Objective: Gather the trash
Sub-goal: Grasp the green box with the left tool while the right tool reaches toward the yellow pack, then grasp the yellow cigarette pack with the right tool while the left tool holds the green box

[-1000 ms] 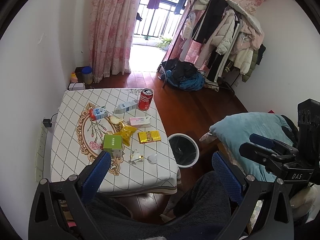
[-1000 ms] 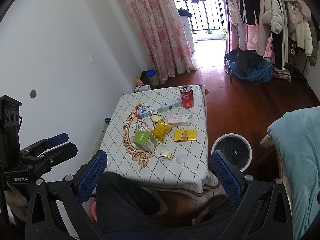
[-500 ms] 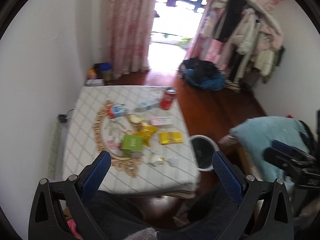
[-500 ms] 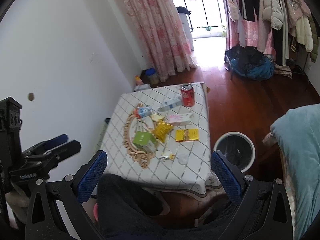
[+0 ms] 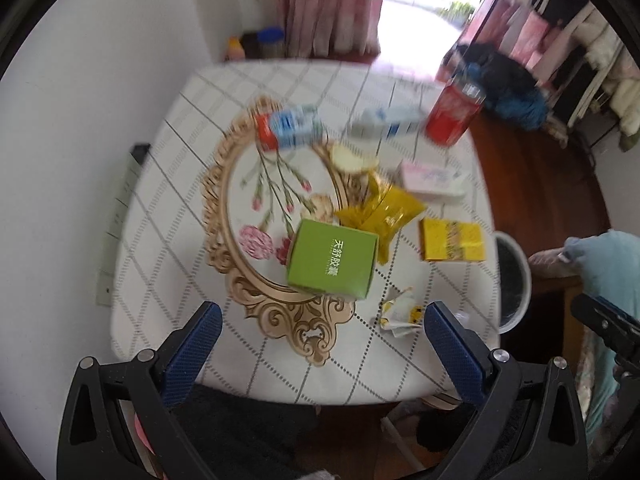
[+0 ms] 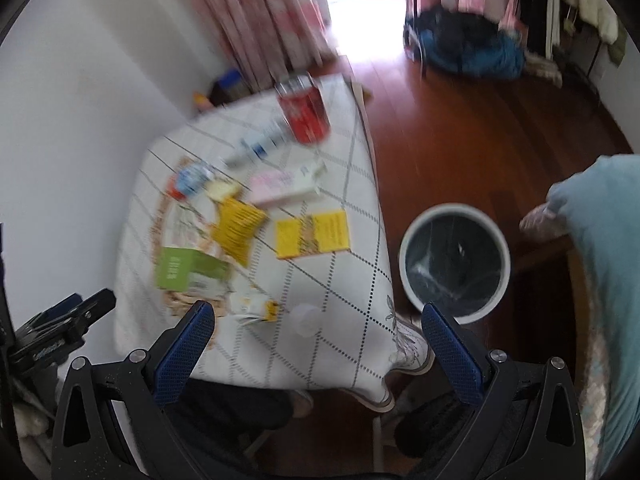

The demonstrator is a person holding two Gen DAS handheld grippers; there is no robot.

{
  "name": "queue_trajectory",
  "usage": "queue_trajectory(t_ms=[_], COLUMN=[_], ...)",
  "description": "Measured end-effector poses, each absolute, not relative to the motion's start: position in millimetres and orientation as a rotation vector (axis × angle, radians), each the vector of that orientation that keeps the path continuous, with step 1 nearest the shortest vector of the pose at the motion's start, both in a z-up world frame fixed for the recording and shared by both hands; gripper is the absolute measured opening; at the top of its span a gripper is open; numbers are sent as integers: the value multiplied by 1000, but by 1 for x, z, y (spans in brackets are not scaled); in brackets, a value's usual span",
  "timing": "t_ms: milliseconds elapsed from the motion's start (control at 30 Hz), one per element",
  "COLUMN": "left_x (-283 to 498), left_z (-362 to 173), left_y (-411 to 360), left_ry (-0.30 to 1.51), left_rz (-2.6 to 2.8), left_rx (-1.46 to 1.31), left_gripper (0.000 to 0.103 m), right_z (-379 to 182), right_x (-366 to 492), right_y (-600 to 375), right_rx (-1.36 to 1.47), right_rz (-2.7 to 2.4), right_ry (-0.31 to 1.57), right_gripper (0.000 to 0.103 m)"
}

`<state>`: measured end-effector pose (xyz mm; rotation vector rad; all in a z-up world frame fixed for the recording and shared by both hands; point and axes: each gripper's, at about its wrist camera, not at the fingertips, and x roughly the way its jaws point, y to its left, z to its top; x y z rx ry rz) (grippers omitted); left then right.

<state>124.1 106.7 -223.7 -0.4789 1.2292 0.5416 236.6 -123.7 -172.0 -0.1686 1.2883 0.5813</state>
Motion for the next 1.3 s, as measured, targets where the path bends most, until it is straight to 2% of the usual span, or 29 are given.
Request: queue_trajectory(t_ms=[167,267,367,433,567,767,867,933,1100,1233,1300], left_x=[152,161,164,161,161,163,163,165,165,168,169], left_z=[-270,-291,-300,-299,-294,-298,-299,-304,-313,-313,-313], left_y=[107,109,111,113,111,115,115,116,118,117,116], left_ry=[1341,1367,1343,1307,1283,1265,1272,1297,1299,1292,1289], left_rz=[548,580,633,644,675,678,660,652,640,641,642], left_rx=[-468,-456,-454,-481,-484,-487,-488,-499,-509,-495,-489], left_gripper=[103,102,90,74,74,74,76,76,75,75,74], right_z=[-241,-269,-297,-308,-331,-366,-375,-373,-363,-355,-353], right_x=[272,285,291,291,280,275,282,295,325,358,367], right_y=[-94,-66,-30,-12,18,45,53,57,44,9,-1], right_rx=[-215,-371,-654,-801,-1098,-1327,-1312,-1245,-1028,-650,-505], right_rz=[599,655,737,787,884,958,986,1001,860,638,643], right_ry=[1413,1436,1424,1392,1303,1266,1305,1369,1486,1662,1746], right_gripper=[103,103,103,103,103,103,100,88,81,82,90])
